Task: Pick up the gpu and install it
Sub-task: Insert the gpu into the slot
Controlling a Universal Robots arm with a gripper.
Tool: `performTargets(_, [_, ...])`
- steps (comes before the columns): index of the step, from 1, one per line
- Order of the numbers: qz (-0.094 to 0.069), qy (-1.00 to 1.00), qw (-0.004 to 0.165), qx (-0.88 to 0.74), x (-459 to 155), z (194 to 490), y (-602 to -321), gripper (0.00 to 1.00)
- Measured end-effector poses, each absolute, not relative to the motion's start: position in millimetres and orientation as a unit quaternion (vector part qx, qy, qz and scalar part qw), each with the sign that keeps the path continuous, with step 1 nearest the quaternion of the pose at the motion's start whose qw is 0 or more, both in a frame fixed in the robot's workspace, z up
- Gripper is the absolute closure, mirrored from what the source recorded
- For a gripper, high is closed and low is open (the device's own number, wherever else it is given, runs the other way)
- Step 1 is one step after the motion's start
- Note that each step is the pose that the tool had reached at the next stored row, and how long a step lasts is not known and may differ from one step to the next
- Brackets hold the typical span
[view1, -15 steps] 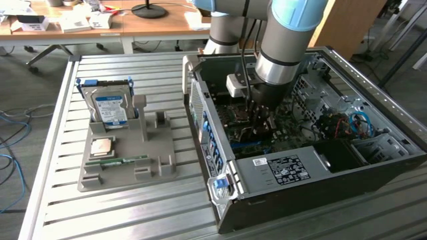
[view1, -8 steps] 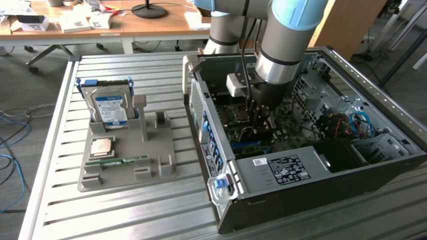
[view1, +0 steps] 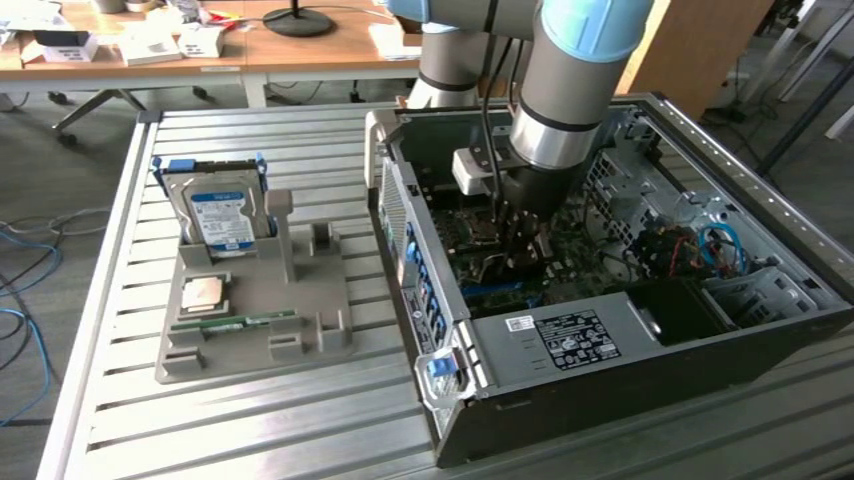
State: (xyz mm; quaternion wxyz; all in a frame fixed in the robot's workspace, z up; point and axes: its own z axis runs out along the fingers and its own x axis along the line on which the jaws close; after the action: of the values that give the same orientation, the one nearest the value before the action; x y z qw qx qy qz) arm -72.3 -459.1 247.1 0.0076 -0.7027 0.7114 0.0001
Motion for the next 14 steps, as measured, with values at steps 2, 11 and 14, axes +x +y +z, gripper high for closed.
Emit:
performTargets(2, [0.0, 0.711, 0.008, -0.703, -72.3, 247.1, -459.1, 0.74])
performTargets(11, [0.0, 0.711, 0.008, -0.703, -72.2, 249.1, -459.1, 0.74])
performTargets(14, [0.0, 0.711, 0.008, -0.703, -72.2, 250.2, -459.1, 0.74])
